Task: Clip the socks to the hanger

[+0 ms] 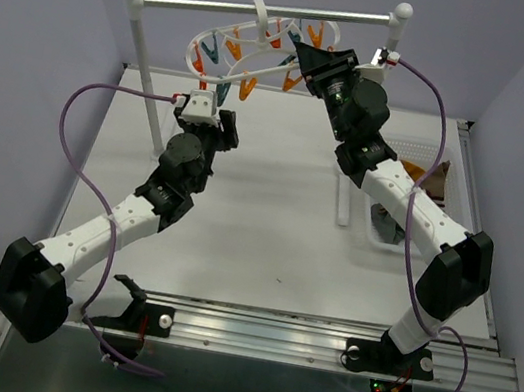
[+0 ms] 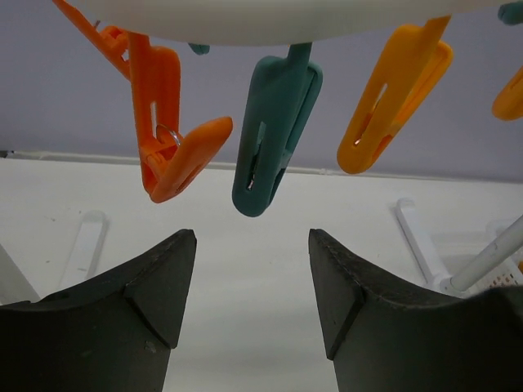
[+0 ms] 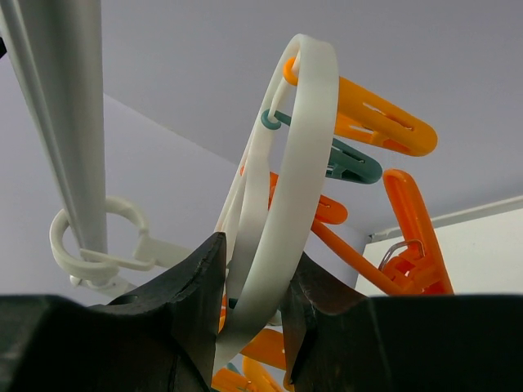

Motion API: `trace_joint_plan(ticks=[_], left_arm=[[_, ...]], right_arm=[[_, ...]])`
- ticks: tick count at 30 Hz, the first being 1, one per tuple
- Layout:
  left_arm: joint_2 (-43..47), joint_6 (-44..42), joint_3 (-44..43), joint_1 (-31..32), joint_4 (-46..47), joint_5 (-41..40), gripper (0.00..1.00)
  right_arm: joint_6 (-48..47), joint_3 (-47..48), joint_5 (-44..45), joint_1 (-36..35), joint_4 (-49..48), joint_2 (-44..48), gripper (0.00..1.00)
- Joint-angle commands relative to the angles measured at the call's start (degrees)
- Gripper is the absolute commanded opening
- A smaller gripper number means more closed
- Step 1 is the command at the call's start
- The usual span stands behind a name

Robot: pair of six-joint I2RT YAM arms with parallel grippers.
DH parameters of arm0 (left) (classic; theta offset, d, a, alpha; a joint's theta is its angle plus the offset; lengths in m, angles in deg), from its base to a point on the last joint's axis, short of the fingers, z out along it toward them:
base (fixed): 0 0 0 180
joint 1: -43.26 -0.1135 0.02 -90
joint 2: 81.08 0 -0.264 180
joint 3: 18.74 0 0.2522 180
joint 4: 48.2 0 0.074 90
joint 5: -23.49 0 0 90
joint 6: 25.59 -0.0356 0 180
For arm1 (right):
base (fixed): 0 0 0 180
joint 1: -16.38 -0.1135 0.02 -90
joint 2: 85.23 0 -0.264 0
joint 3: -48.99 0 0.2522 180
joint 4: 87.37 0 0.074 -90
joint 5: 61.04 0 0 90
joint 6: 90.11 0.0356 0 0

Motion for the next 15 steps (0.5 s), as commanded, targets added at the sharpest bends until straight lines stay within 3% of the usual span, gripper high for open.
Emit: trace_joint_plan(ticks=[1, 6, 15], left_arm=[[0.7, -1.1, -3.68, 0.32, 6.12, -4.62, 0.67], [0.44, -1.27, -4.03, 0.32, 9.1, -6.13, 0.63], [-0.09, -5.75, -4.73, 0.32, 12.27, -5.16, 0.65]], right_arm=[[-1.92, -0.85, -0.32, -0.97, -1.35, 2.74, 0.35], [-1.92, -1.46, -0.32, -0.97, -1.87, 3.27, 0.35], [-1.92, -2.43, -0.06, -0.97, -2.4, 3.62, 0.35]])
